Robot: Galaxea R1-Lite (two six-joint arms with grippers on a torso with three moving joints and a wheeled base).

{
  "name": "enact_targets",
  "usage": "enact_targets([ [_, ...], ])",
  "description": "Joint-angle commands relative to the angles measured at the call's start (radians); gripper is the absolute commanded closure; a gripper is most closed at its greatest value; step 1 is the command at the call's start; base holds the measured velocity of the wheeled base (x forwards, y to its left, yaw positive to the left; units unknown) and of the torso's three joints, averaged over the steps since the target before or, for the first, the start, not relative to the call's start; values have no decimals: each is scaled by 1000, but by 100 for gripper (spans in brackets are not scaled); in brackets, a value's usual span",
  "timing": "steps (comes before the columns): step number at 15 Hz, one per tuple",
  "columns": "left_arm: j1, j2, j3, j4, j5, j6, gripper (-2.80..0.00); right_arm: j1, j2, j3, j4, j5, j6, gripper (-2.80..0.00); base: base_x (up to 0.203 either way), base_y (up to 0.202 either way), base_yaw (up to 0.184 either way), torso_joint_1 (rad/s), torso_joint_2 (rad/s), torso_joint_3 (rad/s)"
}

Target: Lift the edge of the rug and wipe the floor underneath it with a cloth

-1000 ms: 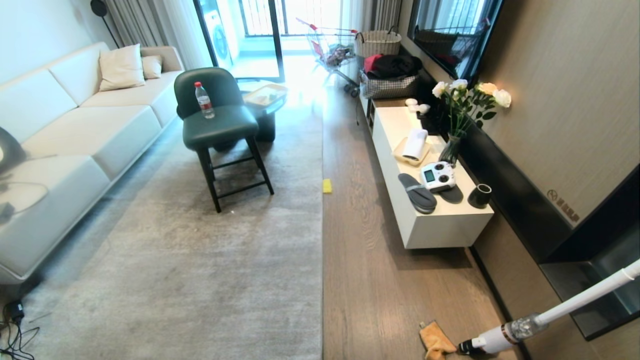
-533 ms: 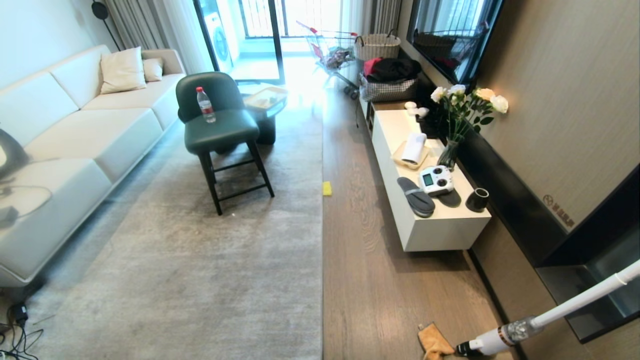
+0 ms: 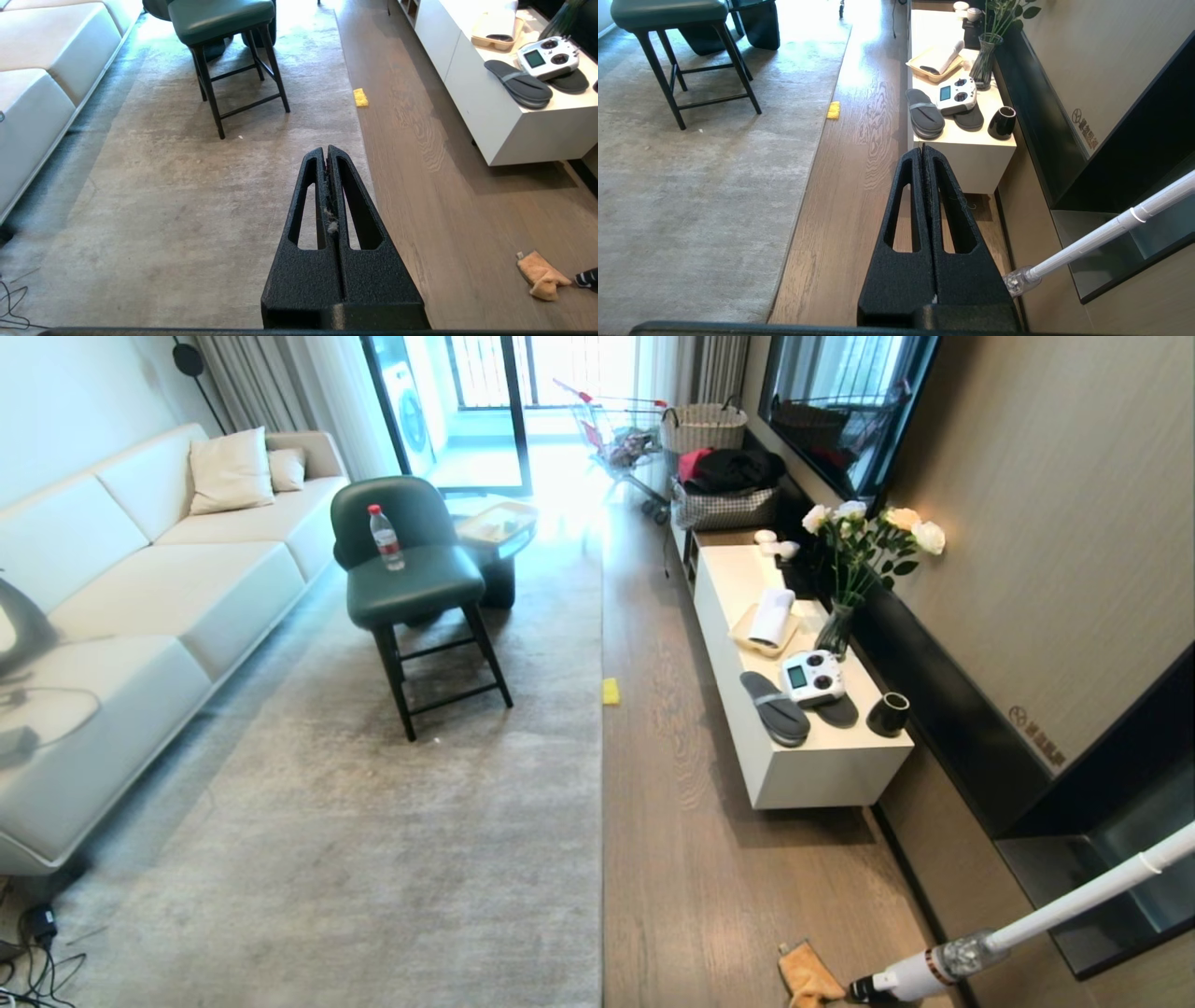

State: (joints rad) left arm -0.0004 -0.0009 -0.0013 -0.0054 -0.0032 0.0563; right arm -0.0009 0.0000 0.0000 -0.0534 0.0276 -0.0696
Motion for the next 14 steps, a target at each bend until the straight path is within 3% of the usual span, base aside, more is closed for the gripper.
enact_targets([
  [1,-1,1,0,-1,0,0,0,-1,0,0,0,1,-1,0,0,0,0,85,-159,-90],
  [14,0,1,0,-1,0,0,0,1,0,0,0,0,17,0,0,0,0,30,-61,-32],
])
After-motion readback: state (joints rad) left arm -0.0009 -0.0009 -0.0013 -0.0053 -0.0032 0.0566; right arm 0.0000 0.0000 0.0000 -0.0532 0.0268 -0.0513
